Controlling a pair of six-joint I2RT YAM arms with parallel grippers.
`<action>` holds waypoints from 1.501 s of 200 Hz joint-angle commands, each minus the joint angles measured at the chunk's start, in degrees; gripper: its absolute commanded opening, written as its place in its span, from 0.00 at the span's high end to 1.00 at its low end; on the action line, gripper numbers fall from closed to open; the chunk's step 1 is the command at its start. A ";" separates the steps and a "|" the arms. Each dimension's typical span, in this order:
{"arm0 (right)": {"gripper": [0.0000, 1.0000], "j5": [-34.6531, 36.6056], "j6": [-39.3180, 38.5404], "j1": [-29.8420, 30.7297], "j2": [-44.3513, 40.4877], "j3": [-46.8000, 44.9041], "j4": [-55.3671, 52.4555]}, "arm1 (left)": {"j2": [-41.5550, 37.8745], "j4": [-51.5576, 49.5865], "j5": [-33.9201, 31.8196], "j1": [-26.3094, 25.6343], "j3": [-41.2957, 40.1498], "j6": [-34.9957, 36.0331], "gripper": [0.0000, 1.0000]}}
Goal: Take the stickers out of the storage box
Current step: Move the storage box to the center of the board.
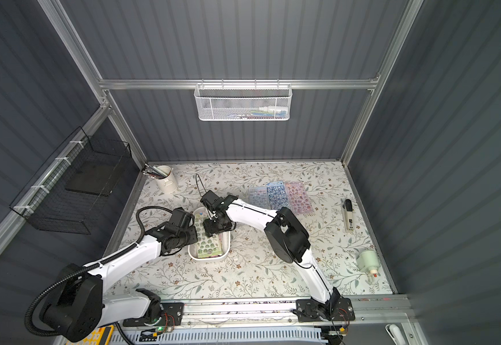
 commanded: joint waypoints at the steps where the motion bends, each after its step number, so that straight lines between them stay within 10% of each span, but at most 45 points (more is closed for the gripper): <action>1: 0.41 -0.57 0.59 -0.84 2.71 -1.29 -1.33 | -1.32 -1.13 -1.00 0.14 -1.03 -0.89 0.77; 81: 0.50 -15.78 6.17 -3.03 -3.84 -11.30 13.62 | -0.45 0.00 -0.94 0.17 -1.53 -1.28 0.77; 300: 0.75 -24.29 10.35 -7.34 -10.48 -20.93 27.50 | 1.33 0.45 -1.17 0.16 -1.05 -0.83 0.79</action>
